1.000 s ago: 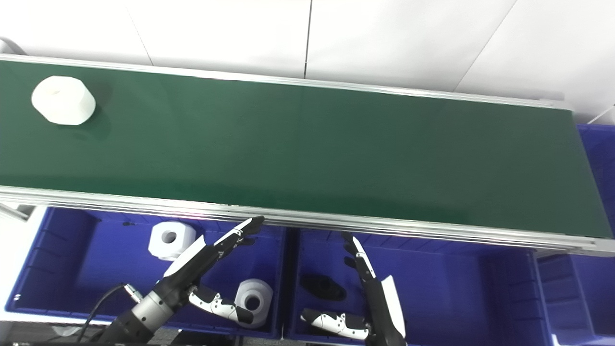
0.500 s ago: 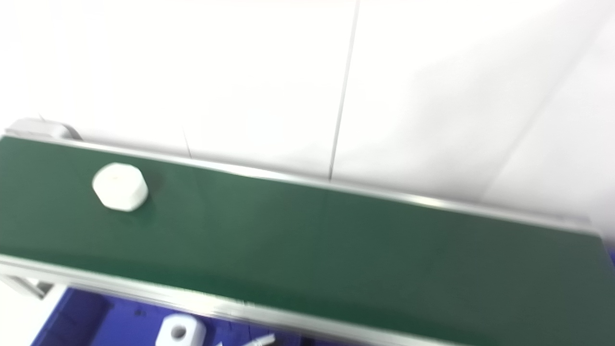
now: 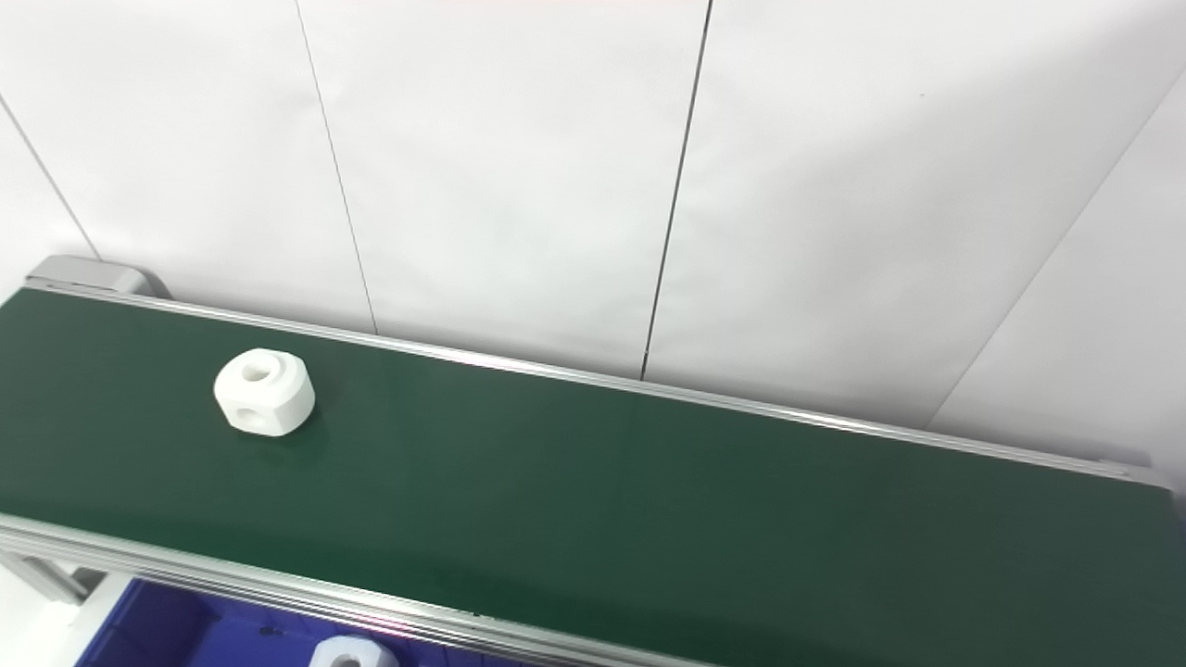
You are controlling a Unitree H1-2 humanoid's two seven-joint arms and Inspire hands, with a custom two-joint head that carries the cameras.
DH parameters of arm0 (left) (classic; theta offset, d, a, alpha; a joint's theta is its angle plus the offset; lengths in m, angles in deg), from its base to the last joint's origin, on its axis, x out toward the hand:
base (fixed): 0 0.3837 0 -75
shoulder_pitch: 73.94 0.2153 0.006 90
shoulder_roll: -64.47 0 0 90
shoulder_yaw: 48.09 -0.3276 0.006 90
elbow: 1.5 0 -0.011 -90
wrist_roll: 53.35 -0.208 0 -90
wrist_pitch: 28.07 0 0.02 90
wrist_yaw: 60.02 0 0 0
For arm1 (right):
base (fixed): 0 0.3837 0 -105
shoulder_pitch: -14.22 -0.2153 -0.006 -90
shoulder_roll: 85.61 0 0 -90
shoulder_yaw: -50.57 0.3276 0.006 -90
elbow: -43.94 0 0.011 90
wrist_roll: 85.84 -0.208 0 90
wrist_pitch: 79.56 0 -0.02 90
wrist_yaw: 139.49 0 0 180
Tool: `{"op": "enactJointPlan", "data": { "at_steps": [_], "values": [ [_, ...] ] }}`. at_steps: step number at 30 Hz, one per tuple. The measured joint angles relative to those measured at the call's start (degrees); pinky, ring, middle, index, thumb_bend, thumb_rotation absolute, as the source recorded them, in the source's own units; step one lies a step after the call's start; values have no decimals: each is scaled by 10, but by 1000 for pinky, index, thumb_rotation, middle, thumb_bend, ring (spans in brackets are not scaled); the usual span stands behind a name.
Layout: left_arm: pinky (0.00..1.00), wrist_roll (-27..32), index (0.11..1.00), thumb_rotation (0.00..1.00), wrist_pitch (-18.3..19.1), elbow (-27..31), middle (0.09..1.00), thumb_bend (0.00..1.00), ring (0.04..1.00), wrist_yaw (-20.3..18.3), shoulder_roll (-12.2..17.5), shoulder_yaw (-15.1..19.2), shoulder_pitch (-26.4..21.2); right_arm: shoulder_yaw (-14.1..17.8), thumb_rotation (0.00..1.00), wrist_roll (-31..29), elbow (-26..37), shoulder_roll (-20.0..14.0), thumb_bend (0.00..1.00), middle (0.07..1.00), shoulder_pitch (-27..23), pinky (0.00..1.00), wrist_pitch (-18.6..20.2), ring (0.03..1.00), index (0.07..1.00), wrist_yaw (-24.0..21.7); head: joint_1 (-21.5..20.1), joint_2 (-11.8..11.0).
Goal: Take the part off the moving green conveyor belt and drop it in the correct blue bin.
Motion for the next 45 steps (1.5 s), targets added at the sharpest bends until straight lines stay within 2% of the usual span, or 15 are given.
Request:
{"op": "enactJointPlan", "data": {
  "at_steps": [8, 12, 18, 22, 25, 28, 31, 32, 34, 36, 37, 38, 40, 42, 45],
  "values": [
    [738, 6, 851, 292, 0, -7, 886, 820, 835, 6, 3, -2, -6, -6, 361, -9, -10, -1, 903, 991, -12, 936, 0, 974, 970, 4, -12, -7],
    [693, 14, 809, 252, 0, 22, 835, 853, 790, 25, 18, -6, -3, -7, 362, -7, -11, 5, 898, 989, -14, 921, 0, 971, 968, 7, -21, -2],
    [639, 23, 749, 208, -2, 129, 784, 858, 743, 116, 16, 0, 34, -7, 356, -7, -10, 5, 891, 975, -13, 883, 0, 945, 961, 7, -19, 5],
    [617, 12, 741, 207, -3, 185, 768, 871, 721, 147, 21, 5, 41, -8, 359, -7, -10, 3, 890, 974, -15, 881, 0, 945, 958, 7, -18, 18],
    [633, 11, 761, 225, -3, 218, 781, 858, 734, 162, 20, 27, 31, -6, 359, -7, -9, 2, 889, 971, -17, 870, 0, 942, 958, 7, -25, 30],
    [695, 11, 799, 258, -3, 228, 820, 832, 783, 171, 21, 46, 3, -6, 363, -7, -9, 2, 892, 966, -18, 865, 0, 936, 955, 7, -35, 40],
    [750, -6, 838, 298, -3, 228, 863, 874, 831, 179, 21, 72, -33, -10, 364, -6, -8, 3, 892, 957, -22, 882, 0, 937, 950, 7, -65, 68],
    [766, -4, 847, 295, -3, 228, 874, 874, 845, 177, 21, 84, -45, -10, 365, -6, -7, 4, 892, 956, -22, 883, 0, 936, 949, 7, -65, 69],
    [820, 16, 878, 292, -3, 228, 905, 866, 886, 156, 25, 104, -67, -10, 357, -6, -3, 6, 897, 945, -22, 858, 0, 918, 942, 7, -87, 90],
    [857, 26, 904, 308, -3, 228, 919, 831, 909, 134, 34, 121, -85, -9, 345, -6, -2, 7, 899, 937, -23, 829, 0, 902, 934, 7, -93, 95],
    [863, 26, 909, 311, -3, 226, 921, 823, 912, 123, 37, 129, -91, -9, 341, -7, -2, 8, 898, 936, -23, 823, 0, 899, 932, 7, -103, 109],
    [874, 27, 914, 307, -1, 225, 926, 815, 920, 112, 38, 138, -98, -9, 347, -6, 0, 8, 895, 937, -23, 832, 0, 903, 931, 7, -103, 109],
    [877, 34, 924, 302, 15, 223, 941, 805, 934, 91, 38, 155, -112, -8, 358, -5, 7, 10, 883, 943, -23, 848, 0, 913, 932, 7, -106, 130],
    [896, 39, 944, 298, 47, 223, 965, 792, 952, 68, 39, 169, -130, -5, 371, 3, 21, 11, 877, 946, -22, 864, 0, 923, 934, 7, -106, 130],
    [934, 23, 964, 249, 105, 225, 997, 793, 986, 26, 52, 178, -163, -3, 378, 3, 25, 11, 857, 954, -22, 888, 0, 937, 943, 7, -85, 146]
  ]
}}
